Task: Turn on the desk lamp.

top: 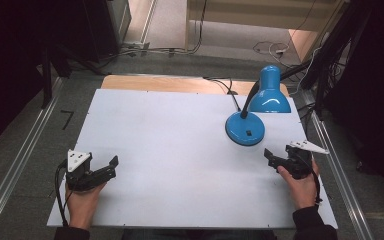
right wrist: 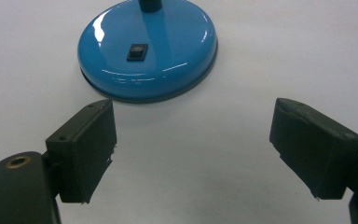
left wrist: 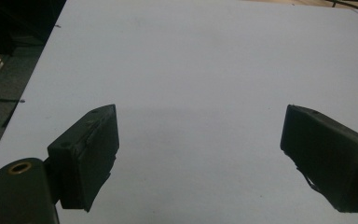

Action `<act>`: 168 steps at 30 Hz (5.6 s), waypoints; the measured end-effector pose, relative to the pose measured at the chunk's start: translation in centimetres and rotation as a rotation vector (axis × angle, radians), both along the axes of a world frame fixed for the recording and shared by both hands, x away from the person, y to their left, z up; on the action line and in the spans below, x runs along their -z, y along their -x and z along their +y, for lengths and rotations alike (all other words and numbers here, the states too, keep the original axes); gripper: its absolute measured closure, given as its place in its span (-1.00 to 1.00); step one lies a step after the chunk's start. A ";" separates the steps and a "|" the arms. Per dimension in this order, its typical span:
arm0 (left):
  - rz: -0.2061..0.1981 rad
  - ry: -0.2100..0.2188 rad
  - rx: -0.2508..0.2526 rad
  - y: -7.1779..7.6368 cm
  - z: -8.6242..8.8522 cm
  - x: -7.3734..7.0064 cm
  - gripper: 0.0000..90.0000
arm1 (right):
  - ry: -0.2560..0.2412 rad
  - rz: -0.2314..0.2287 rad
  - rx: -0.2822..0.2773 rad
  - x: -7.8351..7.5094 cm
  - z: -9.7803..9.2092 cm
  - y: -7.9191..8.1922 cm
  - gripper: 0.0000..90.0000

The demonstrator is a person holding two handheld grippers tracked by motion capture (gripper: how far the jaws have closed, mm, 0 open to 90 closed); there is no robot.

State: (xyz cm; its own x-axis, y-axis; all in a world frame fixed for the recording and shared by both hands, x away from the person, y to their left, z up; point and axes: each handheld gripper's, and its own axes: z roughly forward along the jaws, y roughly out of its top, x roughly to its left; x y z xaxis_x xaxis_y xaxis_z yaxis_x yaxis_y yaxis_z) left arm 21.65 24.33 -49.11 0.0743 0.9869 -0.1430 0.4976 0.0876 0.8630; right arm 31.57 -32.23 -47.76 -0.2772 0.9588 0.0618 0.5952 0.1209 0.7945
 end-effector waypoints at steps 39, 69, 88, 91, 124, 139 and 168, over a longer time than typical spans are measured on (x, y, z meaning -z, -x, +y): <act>0.000 0.007 0.004 -0.2 -0.1 0.1 -0.73 | 0.008 -0.052 -0.042 -0.6 3.0 -2.8 -0.08; 0.000 0.010 0.001 -0.2 -0.1 0.1 -0.71 | -0.002 -0.084 -0.068 0.3 5.6 -5.7 0.95; 0.007 0.006 0.007 -0.4 0.0 0.2 -0.71 | 0.005 -0.063 -0.069 1.1 6.0 -7.0 0.95; 0.001 0.009 0.008 -0.3 0.0 0.2 -0.71 | 0.011 -0.063 -0.067 1.1 6.1 -7.1 0.95; 0.004 0.012 0.007 -0.3 0.1 0.2 -0.71 | 0.035 -0.047 -0.072 1.8 6.3 -7.4 0.95; 0.000 0.017 0.004 -0.2 0.2 0.2 -0.71 | 0.034 -0.059 -0.064 2.0 6.4 -7.2 0.95; 0.005 0.029 -0.001 -0.1 0.3 0.2 -0.71 | 0.032 -0.080 -0.060 2.2 6.4 -6.9 0.95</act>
